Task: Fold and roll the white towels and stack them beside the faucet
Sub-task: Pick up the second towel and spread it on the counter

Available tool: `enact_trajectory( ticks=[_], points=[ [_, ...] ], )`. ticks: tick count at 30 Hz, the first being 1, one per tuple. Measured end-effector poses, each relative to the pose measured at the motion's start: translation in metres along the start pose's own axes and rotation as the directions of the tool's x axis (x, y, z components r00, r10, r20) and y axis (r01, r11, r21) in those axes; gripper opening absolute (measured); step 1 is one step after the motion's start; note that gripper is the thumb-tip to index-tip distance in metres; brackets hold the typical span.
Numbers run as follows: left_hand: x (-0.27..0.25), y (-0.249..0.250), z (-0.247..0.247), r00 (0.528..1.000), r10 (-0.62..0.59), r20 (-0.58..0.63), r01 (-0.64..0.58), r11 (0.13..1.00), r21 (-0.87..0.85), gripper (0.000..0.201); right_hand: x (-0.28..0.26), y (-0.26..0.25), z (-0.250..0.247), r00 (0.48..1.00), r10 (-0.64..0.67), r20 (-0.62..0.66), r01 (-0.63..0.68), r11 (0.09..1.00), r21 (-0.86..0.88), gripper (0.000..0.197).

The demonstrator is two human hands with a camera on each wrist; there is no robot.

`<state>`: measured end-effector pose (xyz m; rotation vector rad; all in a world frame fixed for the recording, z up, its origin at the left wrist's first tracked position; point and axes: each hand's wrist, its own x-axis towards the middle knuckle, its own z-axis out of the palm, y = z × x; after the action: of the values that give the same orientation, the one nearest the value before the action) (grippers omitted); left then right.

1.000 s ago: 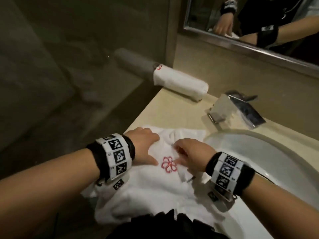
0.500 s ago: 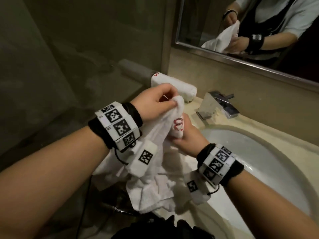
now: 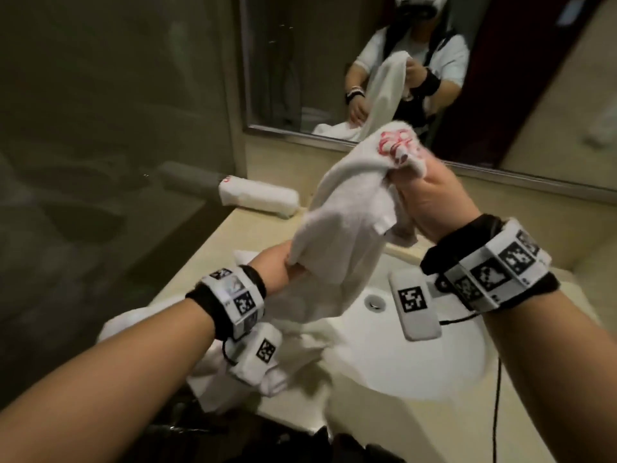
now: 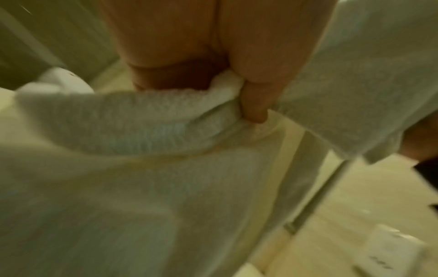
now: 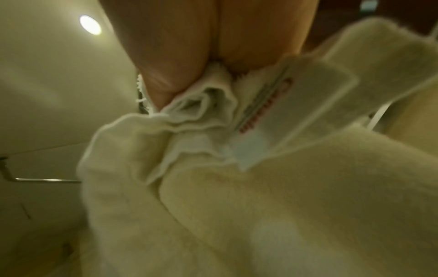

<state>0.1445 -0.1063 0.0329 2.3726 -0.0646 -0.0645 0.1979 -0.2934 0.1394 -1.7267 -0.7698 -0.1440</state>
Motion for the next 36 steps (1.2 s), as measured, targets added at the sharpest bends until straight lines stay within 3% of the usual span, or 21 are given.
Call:
enact_trajectory(
  ticks=[3,6,9,11,13,16,18,20,22,23,25,28,29,31,33,35,36],
  points=[
    [0.008,0.067,0.01,0.984,0.175,-0.026,-0.176,0.968,-0.179,0.019,-0.025,-0.034,-0.071,0.978,-0.088,-0.192,0.078,0.995,-0.057,0.018],
    [0.007,0.142,0.034,0.957,0.291,0.02,-0.268,0.904,-0.334,0.022,-0.062,-0.073,-0.141,0.932,-0.123,-0.34,0.03,0.963,-0.267,0.021],
    [0.004,0.203,0.07,0.926,0.336,0.172,-0.182,0.795,-0.578,0.022,-0.102,-0.11,-0.197,0.877,-0.144,-0.458,-0.142,0.834,-0.534,0.028],
    [0.002,0.237,0.096,0.88,0.39,0.272,-0.125,0.742,-0.659,0.019,-0.129,-0.128,-0.228,0.843,-0.109,-0.527,-0.26,0.775,-0.576,0.028],
    [0.002,0.258,0.118,0.851,0.412,0.327,-0.119,0.756,-0.643,0.016,-0.152,-0.134,-0.254,0.816,-0.066,-0.574,-0.323,0.771,-0.548,0.024],
    [0.011,0.258,0.148,0.856,0.357,0.374,-0.113,0.835,-0.538,0.008,-0.184,-0.111,-0.28,0.802,0.072,-0.593,-0.42,0.774,-0.473,0.007],
    [0.023,0.242,0.167,0.875,0.271,0.402,-0.101,0.913,-0.396,0.01,-0.202,-0.078,-0.287,0.777,0.246,-0.58,-0.558,0.696,-0.452,0.016],
    [0.035,0.222,0.181,0.886,0.19,0.423,-0.147,0.98,-0.133,0.023,-0.217,-0.039,-0.286,0.722,0.422,-0.548,-0.679,0.581,-0.448,0.023],
    [0.045,0.208,0.195,0.881,0.154,0.448,-0.237,0.962,0.135,0.033,-0.227,-0.003,-0.277,0.664,0.532,-0.525,-0.748,0.466,-0.473,0.021],
    [0.047,0.203,0.204,0.877,0.172,0.449,-0.276,0.945,0.176,0.04,-0.23,0.014,-0.27,0.646,0.571,-0.507,-0.763,0.446,-0.468,0.017],
    [0.044,0.205,0.218,0.837,0.336,0.431,-0.406,0.911,0.078,0.055,-0.233,0.036,-0.258,0.627,0.617,-0.475,-0.778,0.468,-0.418,0.015],
    [0.038,0.226,0.243,0.718,0.531,0.451,-0.528,0.837,-0.144,0.059,-0.226,0.059,-0.249,0.588,0.662,-0.464,-0.809,0.48,-0.34,0.029],
    [0.037,0.233,0.249,0.717,0.528,0.455,-0.51,0.842,-0.175,0.062,-0.222,0.061,-0.248,0.582,0.673,-0.457,-0.813,0.482,-0.326,0.035],
    [0.041,0.245,0.261,0.759,0.471,0.449,-0.422,0.882,-0.21,0.067,-0.213,0.063,-0.248,0.562,0.698,-0.443,-0.825,0.512,-0.239,0.048],
    [0.05,0.255,0.267,0.78,0.471,0.412,-0.397,0.881,-0.257,0.055,-0.207,0.061,-0.249,0.547,0.731,-0.409,-0.825,0.554,-0.112,0.057],
    [0.06,0.262,0.266,0.748,0.552,0.369,-0.452,0.83,-0.326,0.028,-0.204,0.057,-0.25,0.563,0.725,-0.397,-0.816,0.565,-0.124,0.055],
    [0.068,0.265,0.264,0.718,0.574,0.393,-0.472,0.817,-0.331,0.025,-0.204,0.055,-0.254,0.578,0.709,-0.405,-0.809,0.563,-0.169,0.048]
  ],
)
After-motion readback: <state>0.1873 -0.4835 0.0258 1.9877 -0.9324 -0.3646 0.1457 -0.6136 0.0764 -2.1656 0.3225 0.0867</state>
